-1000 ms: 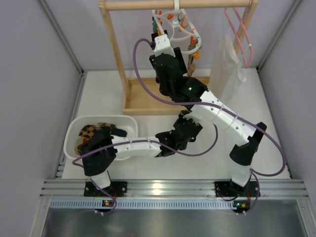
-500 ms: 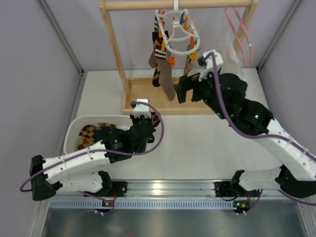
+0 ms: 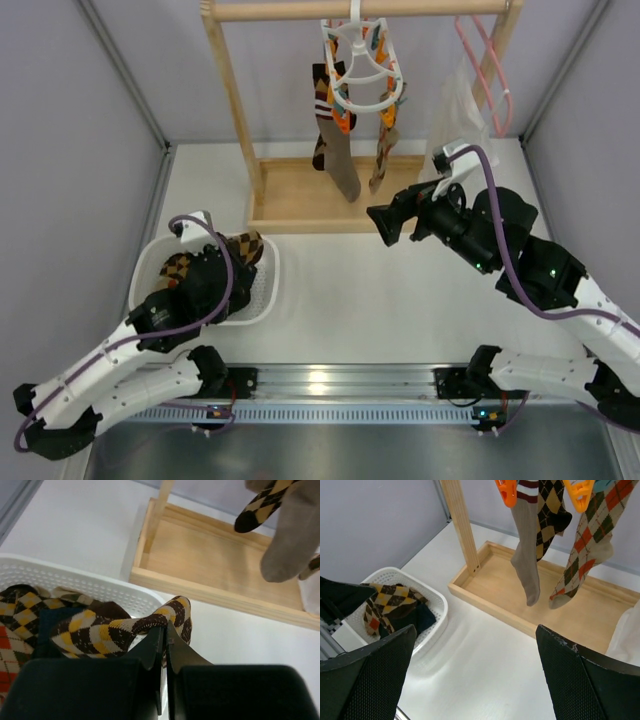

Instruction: Remove the socks clipped to the hanger

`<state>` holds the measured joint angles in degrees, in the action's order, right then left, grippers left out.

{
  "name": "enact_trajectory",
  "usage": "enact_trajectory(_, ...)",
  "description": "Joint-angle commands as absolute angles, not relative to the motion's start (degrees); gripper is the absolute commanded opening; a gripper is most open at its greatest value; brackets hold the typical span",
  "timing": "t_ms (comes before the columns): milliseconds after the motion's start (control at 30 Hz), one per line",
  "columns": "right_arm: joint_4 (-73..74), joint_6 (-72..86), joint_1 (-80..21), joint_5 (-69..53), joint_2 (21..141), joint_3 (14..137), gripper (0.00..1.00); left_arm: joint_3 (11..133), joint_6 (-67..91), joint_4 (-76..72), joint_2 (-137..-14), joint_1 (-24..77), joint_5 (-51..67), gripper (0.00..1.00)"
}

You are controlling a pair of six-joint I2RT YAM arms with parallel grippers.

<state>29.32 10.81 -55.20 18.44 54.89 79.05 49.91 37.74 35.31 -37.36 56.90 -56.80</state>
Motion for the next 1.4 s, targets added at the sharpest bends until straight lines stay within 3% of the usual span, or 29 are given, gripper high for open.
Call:
enact_trajectory(0,25.8,12.5,-54.4,15.7,55.3,79.0,0.99,48.7,38.9,39.5,-39.2,50.4,-49.6,0.0)
enact_trajectory(233,24.5,13.2,-54.4,12.8,56.8,78.4,0.99,50.3,40.0,39.0,-44.9,32.8,-38.8,0.0)
enact_trajectory(500,23.6,13.1,-54.4,12.9,56.7,76.5,0.99,46.2,41.9,36.8,-49.6,32.2,-31.5,0.02)
enact_trajectory(633,23.7,13.2,-54.4,12.7,56.9,76.0,0.99,44.2,44.4,37.0,-49.0,32.3,-32.2,0.3)
enact_trajectory(800,24.2,12.8,-54.4,13.3,56.3,75.5,0.99,45.9,42.5,37.3,-42.9,32.3,-33.9,0.8)
enact_trajectory(833,24.3,12.6,-54.5,13.5,56.2,75.5,0.99,46.6,42.0,37.3,-42.1,32.3,-33.5,0.98)
enact_trajectory(967,23.6,12.2,-54.4,14.2,55.2,73.8,0.99,49.7,38.1,32.8,-41.6,32.3,-27.0,0.98)
enact_trajectory(1167,21.3,11.8,-54.5,16.9,51.6,69.2,1.0,48.7,29.2,14.5,-49.3,32.7,-4.2,0.98)
enact_trajectory(1367,19.6,10.3,-54.4,24.2,46.2,62.7,1.0,49.4,26.1,-5.3,-58.5,35.2,0.6,0.98)
